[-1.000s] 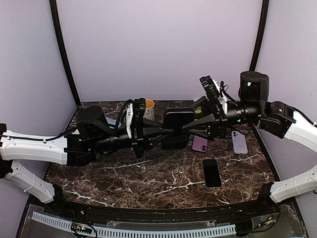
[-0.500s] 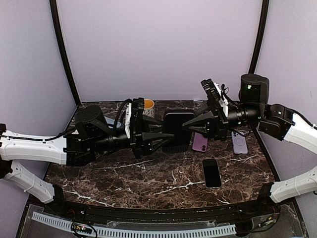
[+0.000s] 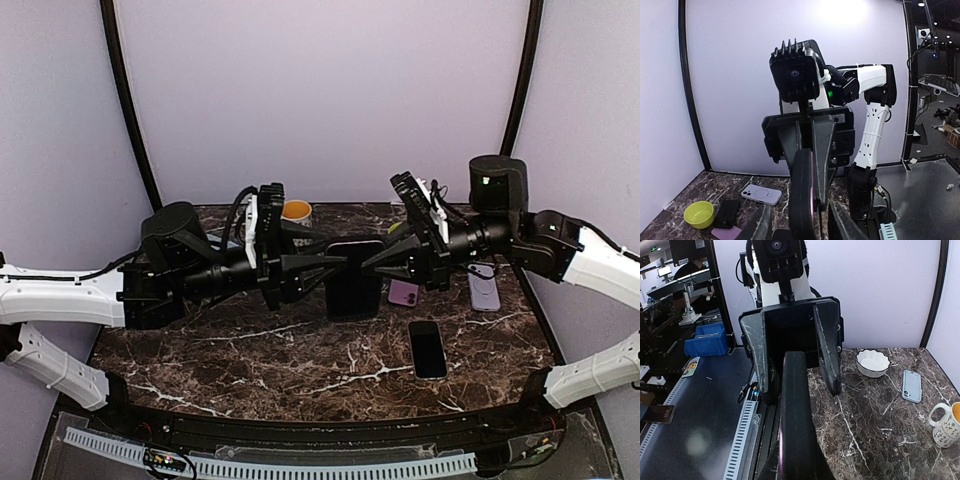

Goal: Put the phone into the phone case
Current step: Press the phone case against the phone.

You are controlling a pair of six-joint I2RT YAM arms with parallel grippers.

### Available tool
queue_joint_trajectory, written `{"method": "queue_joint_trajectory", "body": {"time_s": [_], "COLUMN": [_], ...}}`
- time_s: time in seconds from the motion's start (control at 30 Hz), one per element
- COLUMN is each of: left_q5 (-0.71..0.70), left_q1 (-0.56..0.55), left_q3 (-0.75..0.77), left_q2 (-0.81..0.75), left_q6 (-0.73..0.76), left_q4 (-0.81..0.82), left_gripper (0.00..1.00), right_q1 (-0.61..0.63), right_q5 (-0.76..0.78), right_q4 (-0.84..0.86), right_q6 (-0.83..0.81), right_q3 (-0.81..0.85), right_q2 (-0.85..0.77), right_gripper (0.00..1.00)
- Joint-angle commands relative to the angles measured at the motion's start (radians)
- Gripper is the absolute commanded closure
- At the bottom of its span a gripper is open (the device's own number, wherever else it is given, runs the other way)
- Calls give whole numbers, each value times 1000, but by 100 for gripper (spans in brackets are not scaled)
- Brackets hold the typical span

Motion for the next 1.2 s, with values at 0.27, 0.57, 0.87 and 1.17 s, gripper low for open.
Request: {"method": "queue_joint_trajectory", "body": {"time_s": [0.27,0.57,0.87,1.17], "left_q5": [26,7,2,1], "left_q1": [-5,-5,-5,-5], "left_q3": [44,17,-8,-22], "left_q2": [-2,-24,-40,-53], "left_q6": [-8,4,0,7], "left_q4": [-7,8,20,34], "left_gripper": [100,100,100,100], "right_q1": [-6,-6,-6,-6], "right_q5": [-17,35,24,35], "right_q4": [50,40,54,35], "right_q6": [-13,-21,-11,-12], "right_q3": [18,8,7,8], "right_q2": [6,-13,-8,3], "right_gripper": [100,57,67,59]}}
